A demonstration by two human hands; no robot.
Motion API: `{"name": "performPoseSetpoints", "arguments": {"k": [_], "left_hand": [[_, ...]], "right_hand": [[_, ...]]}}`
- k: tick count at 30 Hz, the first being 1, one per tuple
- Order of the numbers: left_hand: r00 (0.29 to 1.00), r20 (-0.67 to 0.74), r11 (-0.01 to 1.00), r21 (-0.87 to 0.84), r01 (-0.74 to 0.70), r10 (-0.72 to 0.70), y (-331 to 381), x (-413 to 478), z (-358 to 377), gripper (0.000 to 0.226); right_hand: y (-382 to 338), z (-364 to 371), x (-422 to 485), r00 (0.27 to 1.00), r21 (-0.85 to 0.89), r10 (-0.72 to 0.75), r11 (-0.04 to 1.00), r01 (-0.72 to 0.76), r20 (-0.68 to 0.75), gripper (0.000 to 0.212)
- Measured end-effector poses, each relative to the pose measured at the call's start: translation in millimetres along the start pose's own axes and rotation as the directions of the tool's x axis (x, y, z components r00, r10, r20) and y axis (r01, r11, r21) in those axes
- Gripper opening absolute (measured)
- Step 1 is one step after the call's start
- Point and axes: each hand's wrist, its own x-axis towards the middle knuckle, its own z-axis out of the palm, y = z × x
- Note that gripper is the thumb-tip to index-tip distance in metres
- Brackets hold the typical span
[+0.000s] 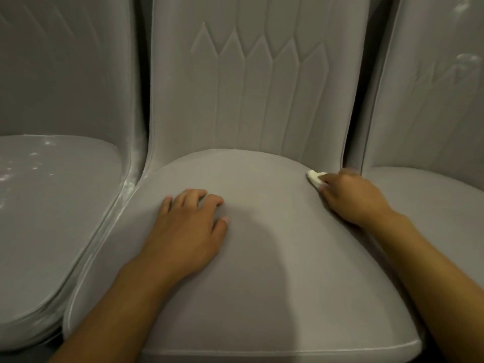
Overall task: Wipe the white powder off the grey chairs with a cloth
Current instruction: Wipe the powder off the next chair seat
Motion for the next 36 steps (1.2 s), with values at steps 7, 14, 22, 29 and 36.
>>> {"name": "performPoseSetpoints", "arguments": {"k": [7,14,22,29,36], "left_hand": [[1.0,0.006,1.0,-0.011,0.014,-0.014,3.3,-0.4,-3.2,0.062],[1.0,-0.017,0.999,-0.038,0.0,-0.001,-0.6,0.9,-0.5,0.049],[0.999,-0.028,0.991,-0.134,-0.024,0.02,-10.8,2.6,-9.3,0.04],[0.993,-0.072,0.995,-0.009,0.096,-0.096,-56.3,-7.6,-23.2,0.041],[0.987,0.005,0.986,-0.046,0.158,-0.158,-59.9,-19.7,-22.0,0.051]], "right_hand": [[-42.5,-3.9,-51.8,0.904,0.151,-0.425,0.898,0.414,0.049,0.038],[-36.5,-6.5,-25.5,0.903,0.27,-0.429,0.871,0.411,0.011,0.042],[-101.7,9.8,-38.2,0.846,0.226,-0.533,0.827,0.515,0.024,0.038],[-101.7,12.4,10.2,0.922,0.257,-0.387,0.889,0.379,-0.022,0.043],[-159.6,19.9,-15.9,0.818,0.236,-0.572,0.788,0.568,-0.059,0.036]]}}
